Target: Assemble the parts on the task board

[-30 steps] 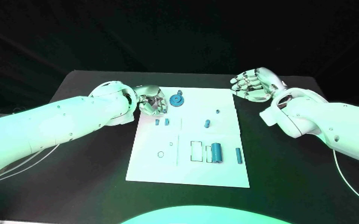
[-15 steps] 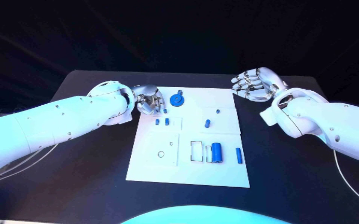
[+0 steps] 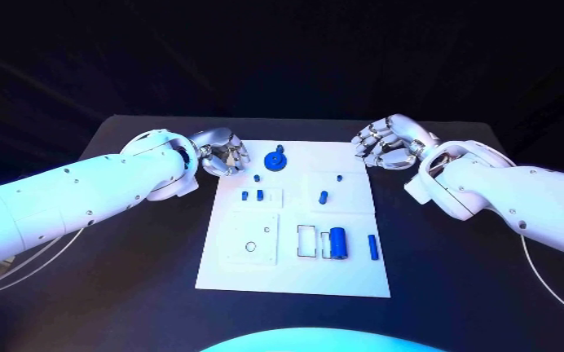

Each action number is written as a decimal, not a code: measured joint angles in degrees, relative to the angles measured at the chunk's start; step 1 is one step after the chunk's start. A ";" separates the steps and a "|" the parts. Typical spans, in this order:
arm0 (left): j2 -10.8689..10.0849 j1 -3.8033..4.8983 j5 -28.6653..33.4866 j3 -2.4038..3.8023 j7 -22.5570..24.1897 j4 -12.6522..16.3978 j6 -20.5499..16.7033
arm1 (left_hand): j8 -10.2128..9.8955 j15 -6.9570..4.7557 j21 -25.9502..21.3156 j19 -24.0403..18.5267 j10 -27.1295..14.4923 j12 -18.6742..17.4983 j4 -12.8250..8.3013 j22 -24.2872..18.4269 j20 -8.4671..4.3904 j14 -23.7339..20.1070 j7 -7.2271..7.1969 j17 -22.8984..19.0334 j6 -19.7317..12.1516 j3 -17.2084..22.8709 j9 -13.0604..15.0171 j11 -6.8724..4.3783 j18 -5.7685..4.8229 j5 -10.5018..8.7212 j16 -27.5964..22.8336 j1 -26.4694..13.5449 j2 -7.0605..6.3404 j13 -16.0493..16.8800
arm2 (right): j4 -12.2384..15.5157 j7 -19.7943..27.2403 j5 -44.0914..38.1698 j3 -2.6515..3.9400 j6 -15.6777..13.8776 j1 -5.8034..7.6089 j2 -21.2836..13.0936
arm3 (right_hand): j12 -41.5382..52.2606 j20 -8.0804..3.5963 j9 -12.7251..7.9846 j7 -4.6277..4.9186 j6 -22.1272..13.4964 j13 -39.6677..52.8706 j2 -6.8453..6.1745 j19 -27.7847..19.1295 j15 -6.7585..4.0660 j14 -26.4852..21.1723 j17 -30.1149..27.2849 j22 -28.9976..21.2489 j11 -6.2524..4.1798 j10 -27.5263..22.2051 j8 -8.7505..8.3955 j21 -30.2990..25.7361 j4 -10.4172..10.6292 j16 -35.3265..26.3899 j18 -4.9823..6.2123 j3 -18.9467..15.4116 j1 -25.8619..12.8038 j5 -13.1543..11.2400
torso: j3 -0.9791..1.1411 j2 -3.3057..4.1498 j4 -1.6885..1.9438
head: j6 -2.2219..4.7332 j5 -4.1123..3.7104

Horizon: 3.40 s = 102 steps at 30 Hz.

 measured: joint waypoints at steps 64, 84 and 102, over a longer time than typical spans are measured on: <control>-8.10 0.00 60.20 1.30 24.00 11.45 -4.01 | -2.80 2.80 -14.57 -1.27 -8.39 -4.48 4.51 -9.37 2.75 -12.95 2.73 -17.31 -1.93 -8.43 0.21 3.46 -0.01 0.38 -14.50 -0.53 1.93 -3.47 | -2.00 -17.51 -40.89 -0.43 12.93 -1.02 8.96 | -7.33 -2.43 1.83 -2.22 3.52 0.66 -1.31 9.09 -1.44 4.86 43.80 41.04 -1.82 6.44 -2.41 41.66 1.01 62.27 -1.78 6.67 -4.58 -5.15 | 0.10 0.17 0.05 | 0.13 -3.22; -8.04 0.00 57.64 1.30 23.74 11.47 -4.33 | -2.80 3.01 -14.56 -1.28 -8.80 -4.48 3.96 -9.36 2.74 -13.15 2.52 -17.48 -2.15 -7.88 0.20 3.46 -0.01 0.38 -14.72 0.61 2.32 -3.64 | -2.85 -17.44 -38.94 0.01 12.13 -1.64 9.65 | -7.32 -2.55 3.50 -2.57 4.91 0.72 1.37 9.39 -1.70 5.04 43.83 43.27 -2.19 8.13 -0.82 43.21 0.05 63.48 -2.53 8.89 -2.84 -9.36 | 0.05 0.17 0.05 | -0.24 -3.08; -7.72 0.00 56.14 1.29 23.50 11.50 -4.98 | -2.80 3.01 -14.56 -1.28 -8.80 -4.48 3.48 -9.28 2.74 -13.15 2.52 -17.54 -2.15 -7.72 0.20 3.46 -0.01 0.37 -14.72 0.90 2.49 -3.75 | -1.97 -18.59 -41.66 0.07 11.81 -2.25 9.80 | -6.50 -3.27 6.13 -3.55 7.73 0.76 2.85 10.10 -2.90 5.04 43.11 46.58 -1.20 9.90 2.03 46.13 -3.24 63.94 -2.66 10.88 -1.33 -9.67 | 0.00 0.14 0.01 | -0.69 -3.16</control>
